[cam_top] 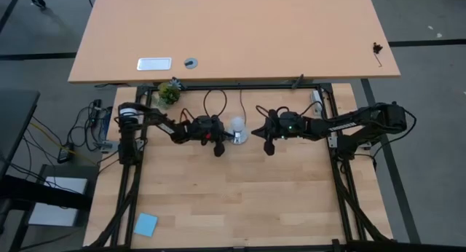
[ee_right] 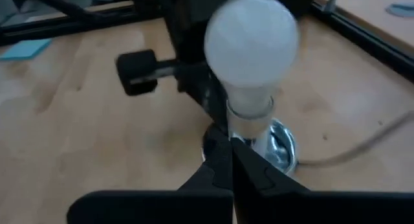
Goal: Screw lightbulb
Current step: Insert the lightbulb into the lamp
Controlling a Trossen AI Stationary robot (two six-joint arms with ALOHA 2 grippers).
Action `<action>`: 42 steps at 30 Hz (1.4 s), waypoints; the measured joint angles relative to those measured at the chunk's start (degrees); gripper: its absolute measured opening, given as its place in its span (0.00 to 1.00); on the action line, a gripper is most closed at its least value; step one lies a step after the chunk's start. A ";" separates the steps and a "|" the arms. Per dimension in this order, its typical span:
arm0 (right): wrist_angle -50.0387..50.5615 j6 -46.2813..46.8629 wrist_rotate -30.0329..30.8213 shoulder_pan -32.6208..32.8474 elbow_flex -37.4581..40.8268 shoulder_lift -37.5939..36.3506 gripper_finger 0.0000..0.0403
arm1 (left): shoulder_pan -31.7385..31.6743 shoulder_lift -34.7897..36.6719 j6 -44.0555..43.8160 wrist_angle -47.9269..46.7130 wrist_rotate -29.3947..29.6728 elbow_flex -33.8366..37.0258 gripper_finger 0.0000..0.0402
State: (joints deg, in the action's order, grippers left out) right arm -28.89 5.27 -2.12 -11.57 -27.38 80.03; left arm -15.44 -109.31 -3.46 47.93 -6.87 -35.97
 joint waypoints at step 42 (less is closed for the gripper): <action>-14.84 2.52 -0.50 -0.23 0.37 14.10 0.02 | 3.58 20.55 -0.20 -16.52 -0.38 -0.20 0.02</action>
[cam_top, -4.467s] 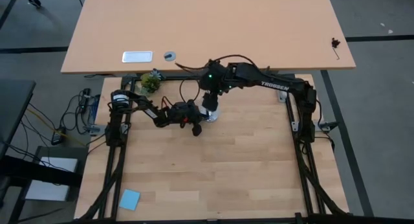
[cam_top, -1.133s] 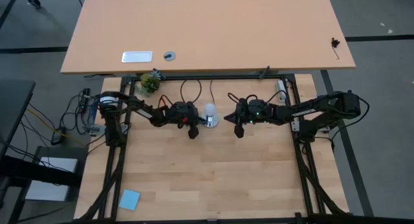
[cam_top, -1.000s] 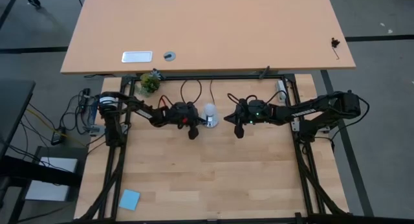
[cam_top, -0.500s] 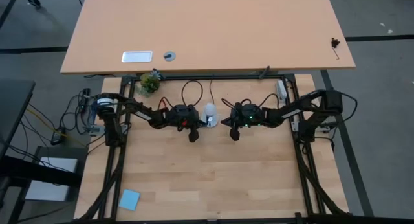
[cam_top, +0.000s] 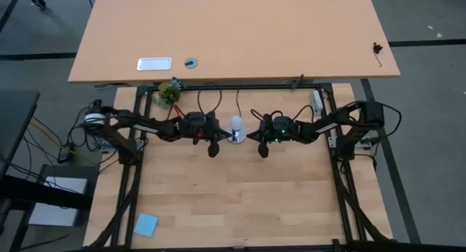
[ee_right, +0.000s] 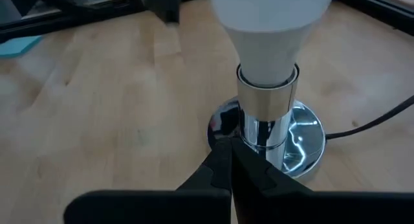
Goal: Screw lightbulb
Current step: Insert the lightbulb into the lamp
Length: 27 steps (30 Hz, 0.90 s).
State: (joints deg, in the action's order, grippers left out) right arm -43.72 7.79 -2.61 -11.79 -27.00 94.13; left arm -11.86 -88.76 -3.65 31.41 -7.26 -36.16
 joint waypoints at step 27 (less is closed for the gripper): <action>2.43 -0.09 1.45 -5.57 -5.95 3.42 0.02 | 0.25 4.97 -2.80 -5.58 0.18 -0.02 0.02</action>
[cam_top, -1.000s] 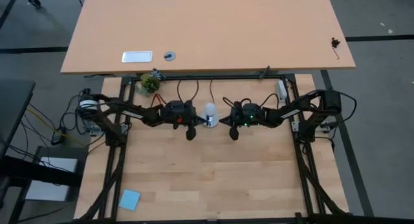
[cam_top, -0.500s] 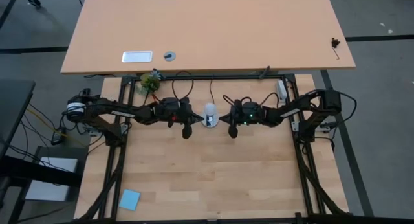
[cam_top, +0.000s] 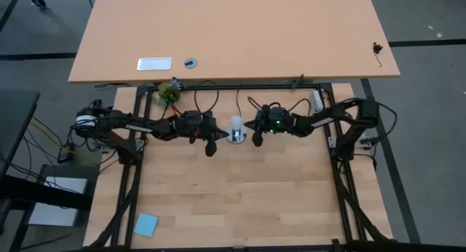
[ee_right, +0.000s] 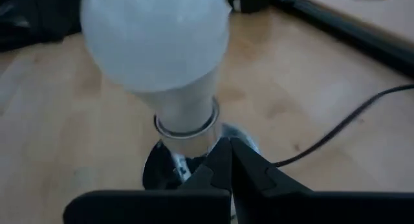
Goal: Screw lightbulb
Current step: Insert the lightbulb into the lamp
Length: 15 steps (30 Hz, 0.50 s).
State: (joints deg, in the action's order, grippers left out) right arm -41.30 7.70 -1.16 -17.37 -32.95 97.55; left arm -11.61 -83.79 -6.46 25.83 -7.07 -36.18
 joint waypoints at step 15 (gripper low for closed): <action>-1.99 -1.33 -3.75 4.16 -2.90 11.66 0.02 | 0.01 -0.04 -0.19 -1.50 3.78 -0.04 0.03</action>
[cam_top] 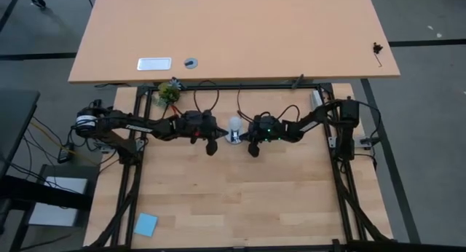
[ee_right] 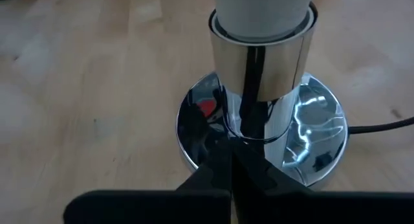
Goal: Screw lightbulb
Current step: Insert the lightbulb into the lamp
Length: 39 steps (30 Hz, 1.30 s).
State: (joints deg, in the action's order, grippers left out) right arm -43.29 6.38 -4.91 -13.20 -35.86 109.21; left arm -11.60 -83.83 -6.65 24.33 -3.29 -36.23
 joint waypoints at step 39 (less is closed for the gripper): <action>2.21 -1.96 -3.91 -0.41 -0.66 -1.51 0.02 | -0.75 0.09 2.62 -23.70 8.81 -17.02 0.67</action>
State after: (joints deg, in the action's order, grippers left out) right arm -41.08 4.41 -8.82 -13.61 -36.51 107.70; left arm -12.35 -83.74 -4.02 0.62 5.51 -53.25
